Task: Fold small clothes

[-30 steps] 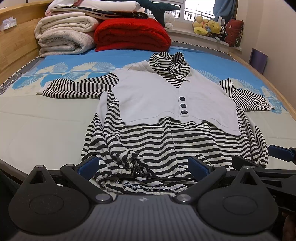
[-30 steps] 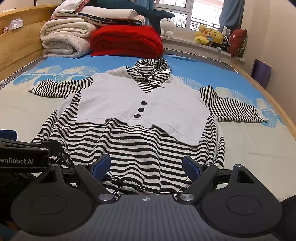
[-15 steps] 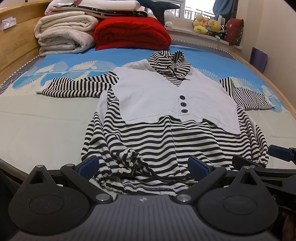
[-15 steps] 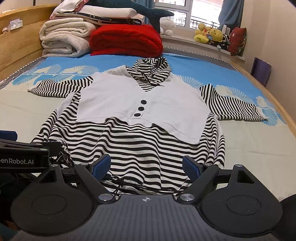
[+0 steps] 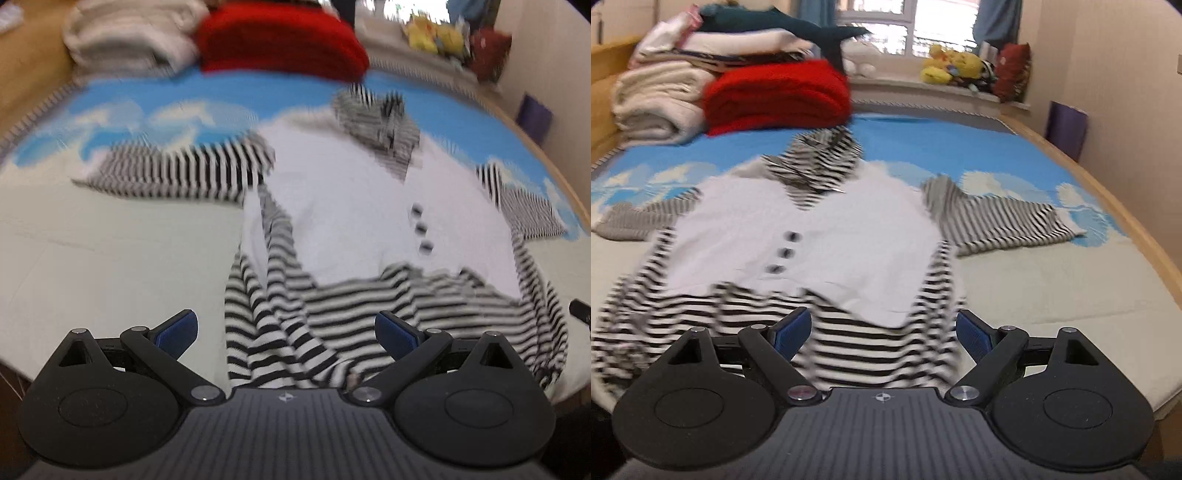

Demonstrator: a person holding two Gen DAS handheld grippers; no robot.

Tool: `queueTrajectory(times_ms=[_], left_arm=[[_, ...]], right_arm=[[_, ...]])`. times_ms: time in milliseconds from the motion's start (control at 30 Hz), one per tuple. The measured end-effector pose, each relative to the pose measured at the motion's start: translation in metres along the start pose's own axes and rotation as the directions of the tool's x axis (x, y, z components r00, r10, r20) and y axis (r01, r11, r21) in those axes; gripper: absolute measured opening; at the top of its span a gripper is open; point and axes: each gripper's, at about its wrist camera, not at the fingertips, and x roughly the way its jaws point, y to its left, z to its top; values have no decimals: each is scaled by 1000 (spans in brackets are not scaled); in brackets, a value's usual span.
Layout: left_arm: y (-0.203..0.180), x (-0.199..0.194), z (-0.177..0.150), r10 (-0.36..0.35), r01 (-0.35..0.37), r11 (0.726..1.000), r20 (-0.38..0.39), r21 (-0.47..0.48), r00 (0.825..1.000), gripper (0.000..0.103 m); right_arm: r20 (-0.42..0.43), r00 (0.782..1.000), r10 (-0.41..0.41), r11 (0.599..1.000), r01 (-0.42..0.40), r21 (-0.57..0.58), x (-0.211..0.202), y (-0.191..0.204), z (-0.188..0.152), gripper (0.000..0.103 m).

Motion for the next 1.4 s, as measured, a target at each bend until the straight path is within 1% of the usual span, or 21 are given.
queueTrajectory(times_ms=[67, 133, 200, 300, 367, 433, 467, 533, 633, 667, 700, 767, 900, 967, 1000, 1067, 1133, 1200, 1300, 1367, 1400], left_arm=[[14, 23, -4, 15, -16, 1000, -67, -22, 998, 102], [24, 45, -9, -6, -17, 991, -174, -130, 985, 102], [27, 55, -13, -58, 18, 981, -203, -193, 977, 102], [22, 65, -16, -24, -17, 983, -217, -183, 976, 102], [21, 70, -15, -3, -39, 982, -224, -182, 975, 102], [21, 74, -15, -3, -42, 980, -230, -192, 973, 99], [21, 75, -16, -2, -44, 980, -234, -194, 972, 96], [18, 81, -16, -6, -41, 982, -244, -185, 970, 82], [14, 85, -20, -26, -15, 987, -257, -157, 966, 44], [12, 82, -22, -23, -12, 991, -253, -136, 967, 26], [11, 79, -23, -24, -5, 993, -248, -117, 969, 17], [11, 68, -25, -40, 16, 994, -231, -108, 972, 10], [16, 42, -31, -28, 11, 996, -207, -84, 978, 9], [17, 39, -35, -29, 12, 997, -228, -78, 973, 12], [16, 40, -34, -26, 11, 998, -232, -66, 972, 26], [11, 36, -29, 27, -32, 999, -191, -24, 981, 43], [6, 27, -22, 73, -72, 997, -104, 13, 992, 47], [3, 22, -14, 41, -40, 999, -60, 11, 997, 48], [-4, 36, -13, -7, 10, 1000, -110, 22, 994, 47], [-14, 60, -20, 48, -27, 995, -223, 95, 974, 47], [-18, 70, -24, 94, -61, 989, -261, 132, 961, 47]], right_arm=[[-100, 993, -62, 998, 63, 3, 28, -11, -9, 86], [-213, 974, -72, 995, 86, 57, 54, -25, -19, 86], [-296, 953, -67, 990, 101, 101, 72, -33, -30, 86], [-369, 924, -102, 985, 146, 93, 86, -33, -43, 83], [-376, 919, -120, 983, 162, 84, 88, -35, -46, 73], [-389, 914, -114, 984, 159, 84, 92, -36, -49, 47], [-385, 916, -116, 984, 159, 80, 87, -39, -53, 39], [-389, 917, -90, 985, 139, 99, 87, -40, -55, 18], [-389, 919, -69, 985, 125, 120, 77, -43, -57, 7], [-390, 919, -65, 984, 123, 126, 74, -45, -57, 6], [-391, 919, -55, 983, 117, 138, 72, -47, -57, 5], [-400, 915, -50, 983, 117, 144, 65, -50, -56, 5], [-440, 898, -23, 984, 99, 151, 48, -57, -56, 4], [-467, 885, -1, 983, 88, 164, 44, -61, -58, 4], [-480, 877, 2, 984, 83, 157, 45, -61, -59, 4], [-473, 881, -26, 988, 94, 120, 47, -58, -56, 9], [-391, 916, -86, 987, 132, 93, 40, -56, -45, 28], [-286, 951, -114, 986, 143, 82, 29, -54, -31, 38], [-224, 973, -64, 993, 85, 86, 28, -49, -22, 50], [-305, 952, -20, 996, 46, 81, 46, -45, -27, 52], [-397, 917, -18, 997, 47, 63, 62, -43, -35, 53]])
